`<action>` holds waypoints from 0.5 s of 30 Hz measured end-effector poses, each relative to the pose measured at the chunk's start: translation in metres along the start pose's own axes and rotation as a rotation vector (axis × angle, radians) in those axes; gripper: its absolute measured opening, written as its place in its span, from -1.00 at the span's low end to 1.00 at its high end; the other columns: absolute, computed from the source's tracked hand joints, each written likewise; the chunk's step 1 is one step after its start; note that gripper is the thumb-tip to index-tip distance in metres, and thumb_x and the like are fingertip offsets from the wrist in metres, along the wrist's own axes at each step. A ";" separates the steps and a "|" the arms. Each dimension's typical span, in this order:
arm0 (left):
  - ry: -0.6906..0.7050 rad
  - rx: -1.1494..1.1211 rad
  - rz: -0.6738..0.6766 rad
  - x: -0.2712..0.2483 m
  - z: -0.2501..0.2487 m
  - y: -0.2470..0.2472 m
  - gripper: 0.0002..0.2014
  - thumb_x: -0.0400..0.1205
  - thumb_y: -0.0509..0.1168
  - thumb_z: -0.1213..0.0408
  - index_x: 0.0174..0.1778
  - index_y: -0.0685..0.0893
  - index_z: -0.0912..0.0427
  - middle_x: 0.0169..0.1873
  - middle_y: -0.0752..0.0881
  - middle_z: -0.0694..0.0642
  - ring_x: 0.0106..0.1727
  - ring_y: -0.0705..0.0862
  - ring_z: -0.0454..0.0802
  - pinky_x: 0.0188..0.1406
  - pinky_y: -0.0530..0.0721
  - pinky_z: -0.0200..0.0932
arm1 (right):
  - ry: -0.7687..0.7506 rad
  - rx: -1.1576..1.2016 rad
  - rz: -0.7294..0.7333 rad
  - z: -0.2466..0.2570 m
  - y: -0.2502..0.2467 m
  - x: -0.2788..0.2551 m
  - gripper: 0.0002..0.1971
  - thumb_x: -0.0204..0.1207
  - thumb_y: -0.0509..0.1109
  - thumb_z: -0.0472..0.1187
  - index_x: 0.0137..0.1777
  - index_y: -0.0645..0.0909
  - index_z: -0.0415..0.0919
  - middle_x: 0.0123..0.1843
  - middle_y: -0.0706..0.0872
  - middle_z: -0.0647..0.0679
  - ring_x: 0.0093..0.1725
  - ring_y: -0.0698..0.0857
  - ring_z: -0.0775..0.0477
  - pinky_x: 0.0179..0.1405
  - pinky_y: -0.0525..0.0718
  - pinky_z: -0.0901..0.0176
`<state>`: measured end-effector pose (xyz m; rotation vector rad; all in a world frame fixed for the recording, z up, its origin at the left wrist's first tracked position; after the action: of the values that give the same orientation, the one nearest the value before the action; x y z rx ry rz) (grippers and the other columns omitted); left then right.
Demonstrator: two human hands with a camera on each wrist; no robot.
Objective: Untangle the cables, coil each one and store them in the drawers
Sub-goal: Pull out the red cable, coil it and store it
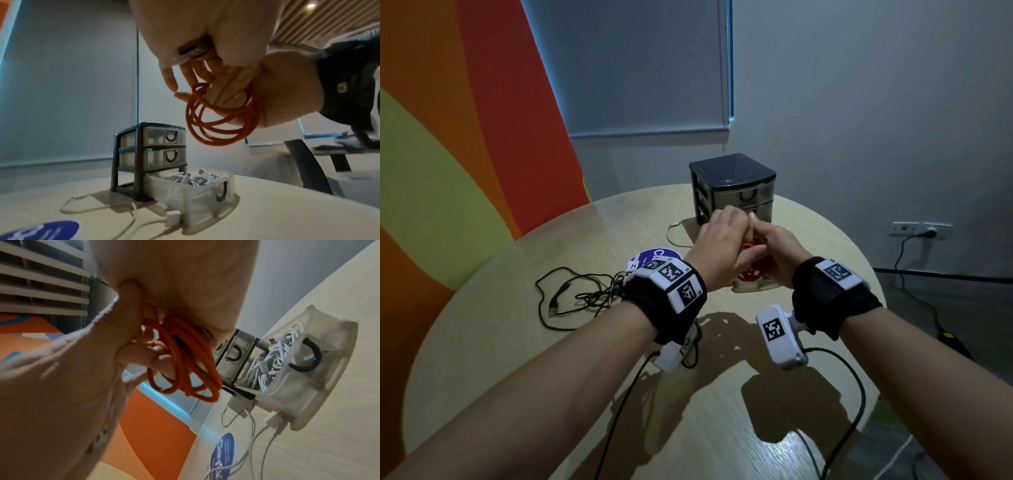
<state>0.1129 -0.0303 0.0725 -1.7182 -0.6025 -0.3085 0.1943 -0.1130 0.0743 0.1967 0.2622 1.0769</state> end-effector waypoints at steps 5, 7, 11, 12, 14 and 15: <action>-0.217 -0.314 0.145 0.004 0.002 0.006 -0.58 0.60 0.25 -0.08 0.15 0.46 0.21 0.05 0.57 0.14 0.08 0.56 0.04 0.04 0.57 -0.08 | 0.152 -0.024 0.127 0.004 -0.006 -0.001 -0.20 0.50 0.02 0.42 0.10 0.63 -0.38 -0.16 0.72 -0.20 -0.16 0.70 -0.11 -0.12 0.61 0.12; -0.246 -0.310 0.182 0.006 0.003 0.006 -0.58 0.62 0.21 -0.10 0.13 0.52 0.22 -0.04 0.64 0.12 -0.03 0.62 0.01 -0.12 0.57 -0.19 | 0.168 -0.035 0.160 0.005 -0.005 -0.002 -0.17 0.45 -0.02 0.49 -0.14 0.67 -0.33 -0.37 0.63 -0.13 -0.39 0.56 -0.02 -0.27 0.47 0.18; -0.296 -0.293 0.103 0.010 0.006 0.007 -0.58 0.66 0.11 -0.12 -0.07 0.62 0.19 -0.32 0.65 -0.02 -0.26 0.59 -0.08 -0.41 0.39 -0.40 | 0.155 0.044 0.173 0.004 -0.005 0.000 -0.22 0.50 -0.12 0.47 -0.36 0.54 -0.25 -0.62 0.34 0.01 -0.62 0.25 0.08 -0.57 0.31 0.31; -0.315 -0.291 0.092 0.011 0.006 0.008 -0.59 0.66 0.11 -0.12 -0.09 0.61 0.18 -0.34 0.63 -0.02 -0.28 0.58 -0.10 -0.42 0.38 -0.40 | 0.145 0.055 0.168 0.002 -0.005 0.003 -0.24 0.52 -0.13 0.45 -0.34 0.51 -0.24 -0.63 0.30 0.02 -0.65 0.25 0.09 -0.62 0.32 0.32; -0.363 -0.301 0.071 0.012 0.007 0.011 -0.56 0.65 0.09 -0.16 -0.15 0.59 0.17 -0.34 0.63 0.02 -0.29 0.56 -0.07 -0.38 0.40 -0.28 | 0.115 0.047 0.126 0.000 -0.004 0.006 -0.28 0.55 -0.14 0.42 -0.31 0.47 -0.23 -0.65 0.28 0.03 -0.68 0.25 0.11 -0.68 0.32 0.34; -0.386 -0.317 0.059 0.012 0.007 0.012 -0.53 0.64 0.08 -0.19 -0.19 0.57 0.18 -0.36 0.62 0.04 -0.29 0.56 -0.04 -0.35 0.42 -0.20 | 0.099 0.034 0.091 -0.001 -0.004 0.008 -0.30 0.57 -0.14 0.39 -0.32 0.46 -0.24 -0.65 0.28 0.03 -0.69 0.26 0.11 -0.68 0.33 0.35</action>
<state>0.1287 -0.0223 0.0672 -2.1192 -0.8135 -0.0260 0.2007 -0.1078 0.0712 0.1871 0.3639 1.1750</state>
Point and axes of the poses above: each hand's wrist, its own x-axis towards the middle knuckle, its own y-axis out of the palm, z = x × y, the point moved 1 cm from there along x, towards the middle knuckle
